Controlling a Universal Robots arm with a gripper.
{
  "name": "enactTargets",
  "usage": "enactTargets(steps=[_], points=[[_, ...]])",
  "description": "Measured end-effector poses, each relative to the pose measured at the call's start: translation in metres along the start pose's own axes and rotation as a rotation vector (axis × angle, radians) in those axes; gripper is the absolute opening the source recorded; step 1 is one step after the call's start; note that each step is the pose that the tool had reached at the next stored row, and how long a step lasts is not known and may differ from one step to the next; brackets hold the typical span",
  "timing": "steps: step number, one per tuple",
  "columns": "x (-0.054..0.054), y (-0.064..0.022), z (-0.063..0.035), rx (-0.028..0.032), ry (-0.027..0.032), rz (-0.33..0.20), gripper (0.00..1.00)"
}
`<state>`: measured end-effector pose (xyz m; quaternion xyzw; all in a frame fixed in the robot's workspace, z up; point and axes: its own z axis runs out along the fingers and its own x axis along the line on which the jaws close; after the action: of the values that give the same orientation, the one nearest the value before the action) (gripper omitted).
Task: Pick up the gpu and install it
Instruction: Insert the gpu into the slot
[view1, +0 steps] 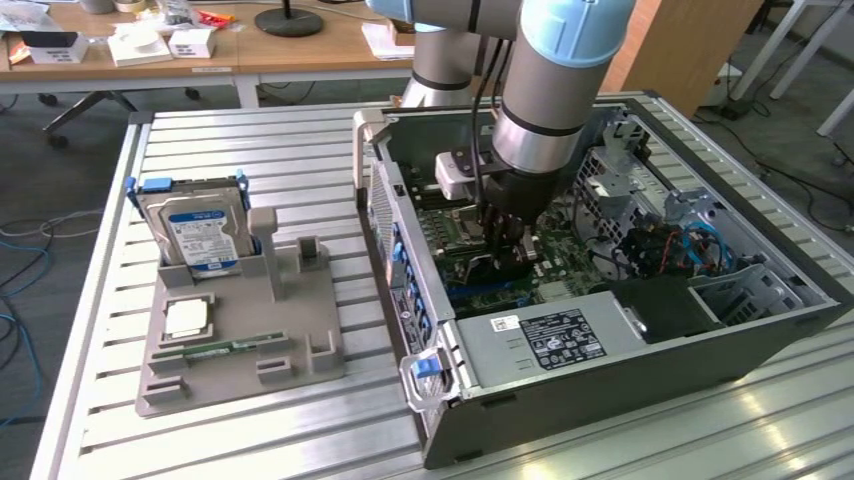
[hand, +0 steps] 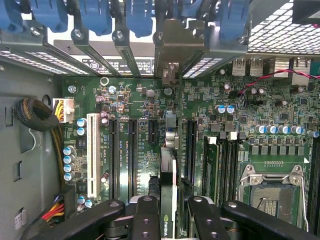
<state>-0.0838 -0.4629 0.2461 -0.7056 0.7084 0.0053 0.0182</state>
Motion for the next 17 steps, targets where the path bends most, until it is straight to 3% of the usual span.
enactTargets(steps=[17], points=[[0.0, 0.0, 0.0006, 0.0007, 0.0, 0.0, 0.27]])
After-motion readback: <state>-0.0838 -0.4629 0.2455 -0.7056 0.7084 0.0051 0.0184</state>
